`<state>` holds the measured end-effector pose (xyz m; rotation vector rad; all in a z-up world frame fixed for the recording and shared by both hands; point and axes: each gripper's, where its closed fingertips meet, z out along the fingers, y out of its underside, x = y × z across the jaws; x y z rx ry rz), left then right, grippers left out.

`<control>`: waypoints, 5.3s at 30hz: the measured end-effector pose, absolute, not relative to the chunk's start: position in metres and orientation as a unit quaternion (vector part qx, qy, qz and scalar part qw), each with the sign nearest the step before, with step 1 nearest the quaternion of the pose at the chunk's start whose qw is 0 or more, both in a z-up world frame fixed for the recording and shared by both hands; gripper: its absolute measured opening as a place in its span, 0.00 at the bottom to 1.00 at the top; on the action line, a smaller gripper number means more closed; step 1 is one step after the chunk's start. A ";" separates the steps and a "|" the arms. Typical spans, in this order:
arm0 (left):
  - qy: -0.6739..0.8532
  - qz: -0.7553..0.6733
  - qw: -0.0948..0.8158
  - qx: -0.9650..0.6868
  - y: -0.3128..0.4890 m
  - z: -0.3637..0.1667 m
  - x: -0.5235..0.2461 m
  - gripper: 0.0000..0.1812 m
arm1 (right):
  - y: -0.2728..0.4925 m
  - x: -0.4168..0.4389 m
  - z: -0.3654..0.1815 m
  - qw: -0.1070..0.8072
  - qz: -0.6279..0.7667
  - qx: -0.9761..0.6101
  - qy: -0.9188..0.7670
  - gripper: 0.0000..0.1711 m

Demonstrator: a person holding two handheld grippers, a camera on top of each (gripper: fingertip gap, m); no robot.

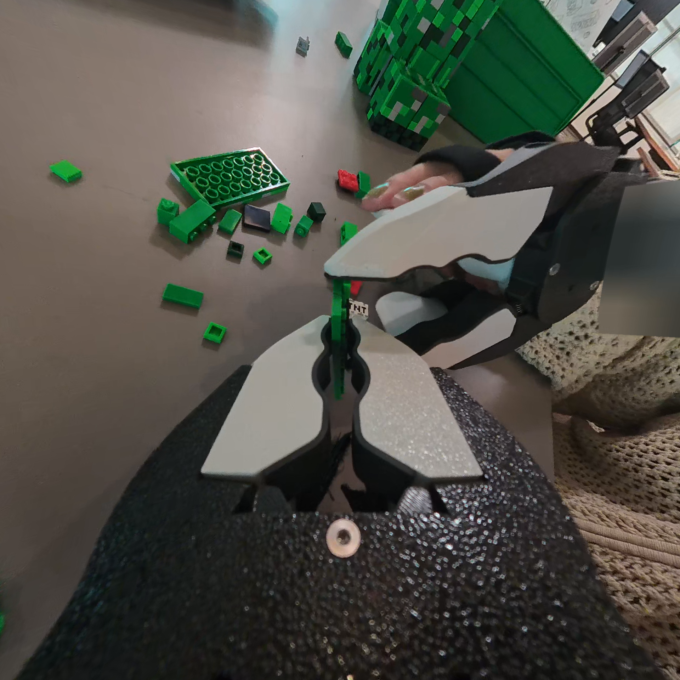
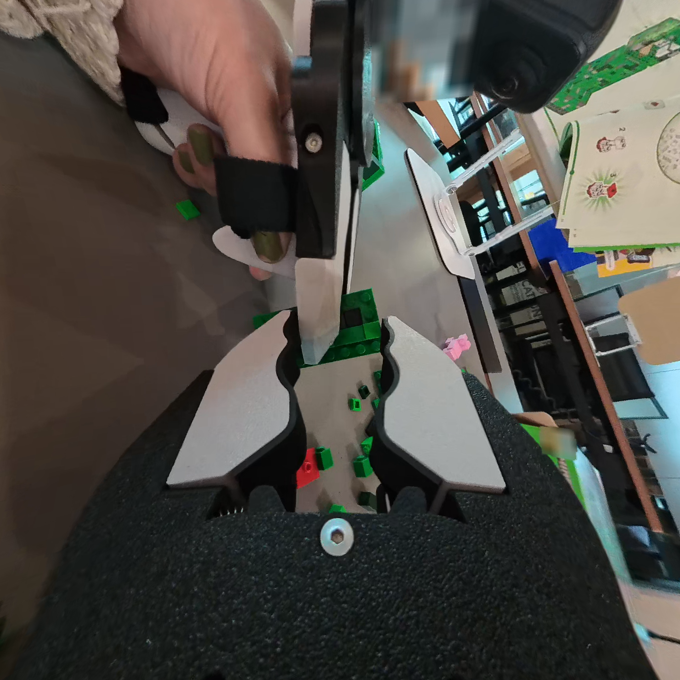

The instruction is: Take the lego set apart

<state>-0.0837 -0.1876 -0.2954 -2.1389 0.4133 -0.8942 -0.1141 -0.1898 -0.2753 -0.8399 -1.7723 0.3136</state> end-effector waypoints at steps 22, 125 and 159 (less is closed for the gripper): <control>0.110 -0.406 0.374 -0.827 -0.185 -0.291 -0.090 0.03 | -0.197 -0.117 -0.271 0.591 -0.009 -0.276 -0.758 0.10; 0.152 -0.161 0.781 -0.585 -0.203 -0.184 -0.119 0.03 | -0.111 -0.075 -0.221 0.711 0.179 -0.451 -0.509 0.00; 0.196 -0.312 0.698 -0.614 -0.203 -0.201 -0.083 0.07 | -0.205 -0.097 -0.239 0.509 0.393 -0.406 -0.649 0.02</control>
